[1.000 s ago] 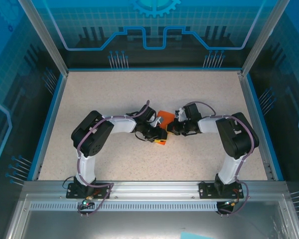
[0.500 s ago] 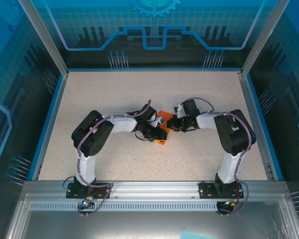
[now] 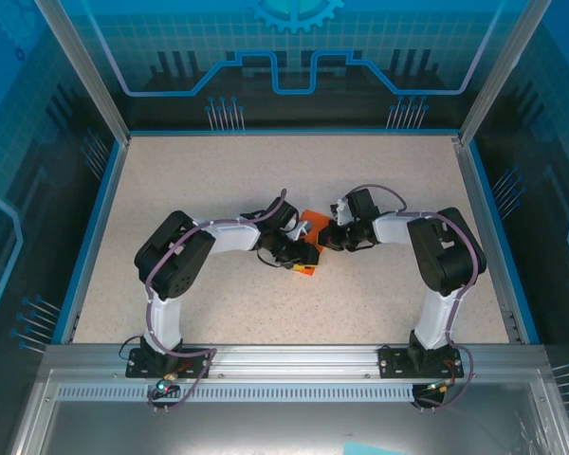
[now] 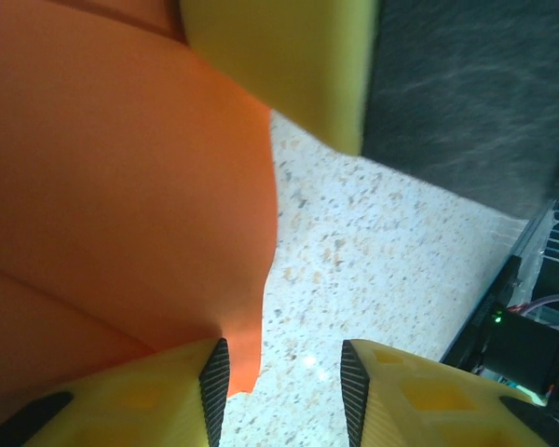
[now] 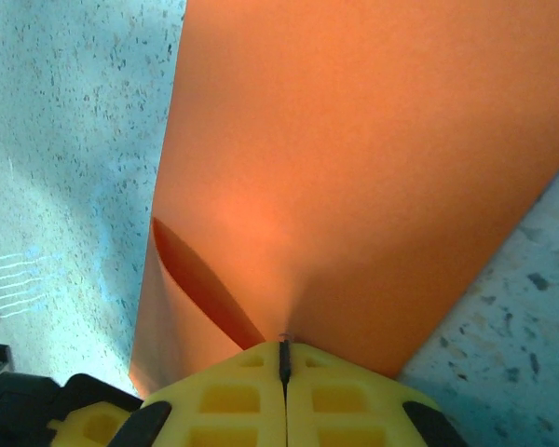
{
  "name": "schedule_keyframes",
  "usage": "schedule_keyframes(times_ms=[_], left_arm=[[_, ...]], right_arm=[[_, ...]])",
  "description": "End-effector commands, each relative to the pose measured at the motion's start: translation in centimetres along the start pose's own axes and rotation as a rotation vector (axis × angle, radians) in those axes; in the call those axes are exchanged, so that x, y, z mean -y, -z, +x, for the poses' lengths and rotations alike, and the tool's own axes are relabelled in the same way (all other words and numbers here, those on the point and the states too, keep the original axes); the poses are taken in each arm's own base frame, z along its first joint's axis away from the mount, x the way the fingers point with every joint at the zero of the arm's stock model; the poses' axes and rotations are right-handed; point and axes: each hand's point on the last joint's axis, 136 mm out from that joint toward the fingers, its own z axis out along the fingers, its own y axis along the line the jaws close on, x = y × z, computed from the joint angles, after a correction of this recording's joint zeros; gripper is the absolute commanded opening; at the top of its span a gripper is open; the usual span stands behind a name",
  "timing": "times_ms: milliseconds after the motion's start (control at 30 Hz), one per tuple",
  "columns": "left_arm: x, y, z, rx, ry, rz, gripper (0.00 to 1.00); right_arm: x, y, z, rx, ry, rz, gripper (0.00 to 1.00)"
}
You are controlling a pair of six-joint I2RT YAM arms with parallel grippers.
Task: Fold a paper plane with a square sheet of paper (pick it up from the middle)
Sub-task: Fold the triangle a second time at the center of the table.
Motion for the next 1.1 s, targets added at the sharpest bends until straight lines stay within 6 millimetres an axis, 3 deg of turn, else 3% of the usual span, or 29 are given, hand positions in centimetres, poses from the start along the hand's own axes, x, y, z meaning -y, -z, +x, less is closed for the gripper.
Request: schedule_keyframes(times_ms=[0, 133, 433, 900, 1067], left_arm=[[3.0, 1.5, -0.4, 0.044, -0.026, 0.077, 0.38], [3.2, 1.0, -0.1, 0.036, -0.024, 0.085, 0.37], [1.2, -0.9, 1.0, -0.011, 0.006, 0.063, 0.35], [-0.2, -2.0, 2.5, -0.065, 0.005, 0.039, 0.35], [-1.6, -2.2, 3.0, -0.081, 0.005, -0.013, 0.35]], right_arm=[[2.5, -0.2, 0.8, -0.029, -0.019, 0.083, 0.05], [2.6, -0.2, 0.9, -0.03, -0.019, 0.084, 0.05], [2.3, 0.1, 0.7, -0.023, -0.012, 0.074, 0.06], [2.0, 0.4, 0.0, -0.009, -0.009, 0.071, 0.05], [1.0, 1.2, -0.5, 0.008, -0.001, 0.038, 0.06]])
